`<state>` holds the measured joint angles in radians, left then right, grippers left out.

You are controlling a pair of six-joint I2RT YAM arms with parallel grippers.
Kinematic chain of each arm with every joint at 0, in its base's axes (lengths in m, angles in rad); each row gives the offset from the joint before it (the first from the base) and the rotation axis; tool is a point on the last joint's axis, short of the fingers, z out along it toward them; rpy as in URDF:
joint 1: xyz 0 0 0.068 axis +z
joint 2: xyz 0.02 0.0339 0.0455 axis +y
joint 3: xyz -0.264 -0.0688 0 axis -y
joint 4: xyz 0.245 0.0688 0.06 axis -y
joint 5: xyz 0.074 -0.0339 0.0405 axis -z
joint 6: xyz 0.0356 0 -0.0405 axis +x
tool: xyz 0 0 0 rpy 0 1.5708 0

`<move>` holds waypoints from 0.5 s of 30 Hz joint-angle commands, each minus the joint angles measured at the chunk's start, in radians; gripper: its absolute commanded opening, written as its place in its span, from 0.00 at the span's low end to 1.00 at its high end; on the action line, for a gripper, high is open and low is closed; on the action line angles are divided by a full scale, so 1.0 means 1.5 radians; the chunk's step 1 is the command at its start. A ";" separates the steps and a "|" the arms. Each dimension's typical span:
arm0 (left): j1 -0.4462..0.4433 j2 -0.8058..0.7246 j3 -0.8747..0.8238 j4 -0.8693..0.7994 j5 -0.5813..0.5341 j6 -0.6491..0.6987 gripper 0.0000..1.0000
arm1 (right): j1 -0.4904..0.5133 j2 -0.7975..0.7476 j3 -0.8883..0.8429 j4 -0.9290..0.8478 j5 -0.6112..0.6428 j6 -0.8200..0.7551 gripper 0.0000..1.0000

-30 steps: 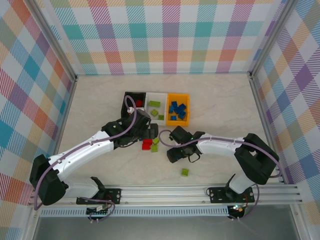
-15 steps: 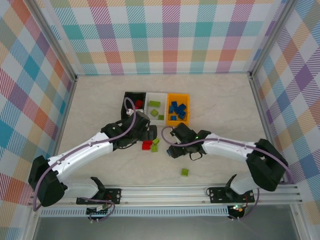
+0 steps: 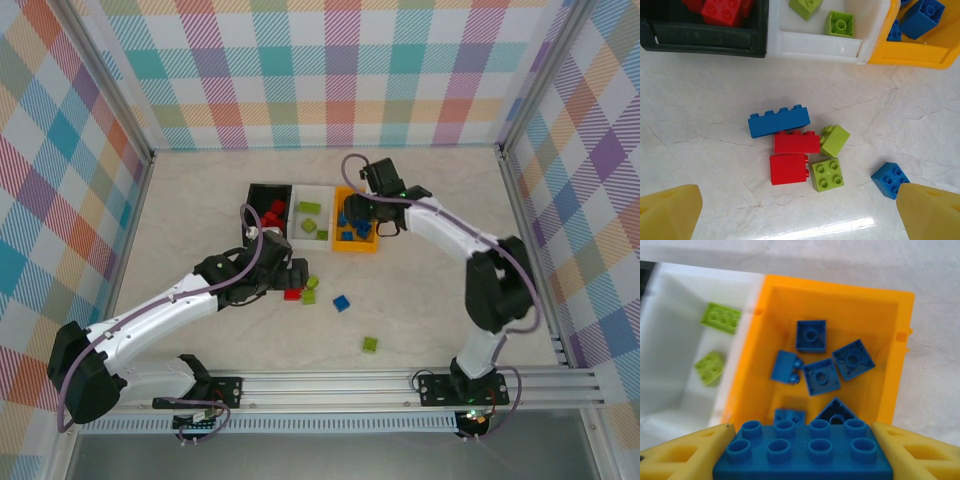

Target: Sort the legos into containers by color

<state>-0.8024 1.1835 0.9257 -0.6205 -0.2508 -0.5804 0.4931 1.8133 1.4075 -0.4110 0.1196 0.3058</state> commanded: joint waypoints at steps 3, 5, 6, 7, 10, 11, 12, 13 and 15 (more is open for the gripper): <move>-0.003 0.015 -0.015 0.009 0.052 0.004 0.98 | -0.011 0.070 0.075 -0.036 -0.007 0.012 0.73; -0.011 0.030 -0.013 0.005 0.067 0.012 0.96 | -0.011 0.072 0.079 -0.032 -0.011 0.016 0.80; -0.017 0.036 -0.012 0.004 0.072 0.014 0.95 | -0.011 0.067 0.078 -0.030 -0.014 0.017 0.81; -0.027 0.046 -0.011 0.003 0.076 0.017 0.95 | -0.011 0.058 0.076 -0.028 -0.017 0.020 0.81; -0.071 0.091 0.003 -0.001 0.076 0.020 0.91 | -0.010 0.011 0.049 -0.010 -0.022 0.023 0.82; -0.090 0.114 0.011 0.000 0.077 0.020 0.90 | -0.011 -0.008 0.037 -0.007 -0.024 0.024 0.82; -0.105 0.135 0.018 0.001 0.080 0.021 0.88 | -0.011 -0.022 0.026 -0.005 -0.026 0.025 0.82; -0.119 0.158 0.025 0.003 0.085 0.019 0.86 | -0.010 -0.040 0.011 -0.001 -0.028 0.026 0.82; -0.137 0.203 0.036 0.012 0.104 0.015 0.81 | -0.010 -0.071 -0.018 0.006 -0.027 0.028 0.82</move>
<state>-0.9749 1.4265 0.9428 -0.6132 -0.1345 -0.5591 0.4770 1.7924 1.4181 -0.4252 0.0956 0.3317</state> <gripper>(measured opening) 0.813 0.818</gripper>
